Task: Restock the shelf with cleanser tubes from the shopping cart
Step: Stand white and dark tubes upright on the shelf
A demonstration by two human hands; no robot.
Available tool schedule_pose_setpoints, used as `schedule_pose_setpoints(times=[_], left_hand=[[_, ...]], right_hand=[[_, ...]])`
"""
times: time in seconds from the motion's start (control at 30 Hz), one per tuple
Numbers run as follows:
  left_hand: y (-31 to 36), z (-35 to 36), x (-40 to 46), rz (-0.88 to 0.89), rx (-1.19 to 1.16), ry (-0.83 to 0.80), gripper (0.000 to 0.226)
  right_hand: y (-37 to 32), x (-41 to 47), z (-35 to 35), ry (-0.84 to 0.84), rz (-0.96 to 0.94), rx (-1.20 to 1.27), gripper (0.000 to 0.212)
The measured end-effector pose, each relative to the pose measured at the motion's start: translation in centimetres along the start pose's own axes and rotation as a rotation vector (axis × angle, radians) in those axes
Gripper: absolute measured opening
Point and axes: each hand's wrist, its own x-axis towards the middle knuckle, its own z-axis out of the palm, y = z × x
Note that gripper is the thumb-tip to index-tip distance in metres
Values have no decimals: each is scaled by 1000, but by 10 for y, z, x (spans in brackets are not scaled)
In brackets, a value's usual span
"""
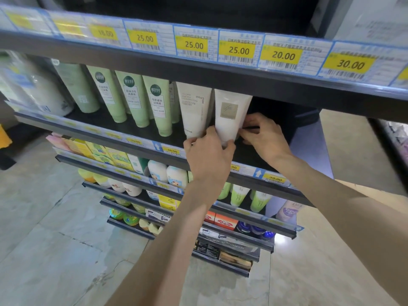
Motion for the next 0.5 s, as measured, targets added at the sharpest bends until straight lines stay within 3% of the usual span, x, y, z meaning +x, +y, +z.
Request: schedule_pose_setpoints(times=[0.17,0.33,0.5], left_hand=[[-5,3,-3,42,32,5,33],[-33,-9,-21,195,25,44,60],[-64,-41,-53,328,78,-22,62]], right_hand=[[-1,-4,0,-29,13,-40,33],[-8,-20,-6,-97,45,-150,60],[-28,-61,-24,-74,84,-307,73]])
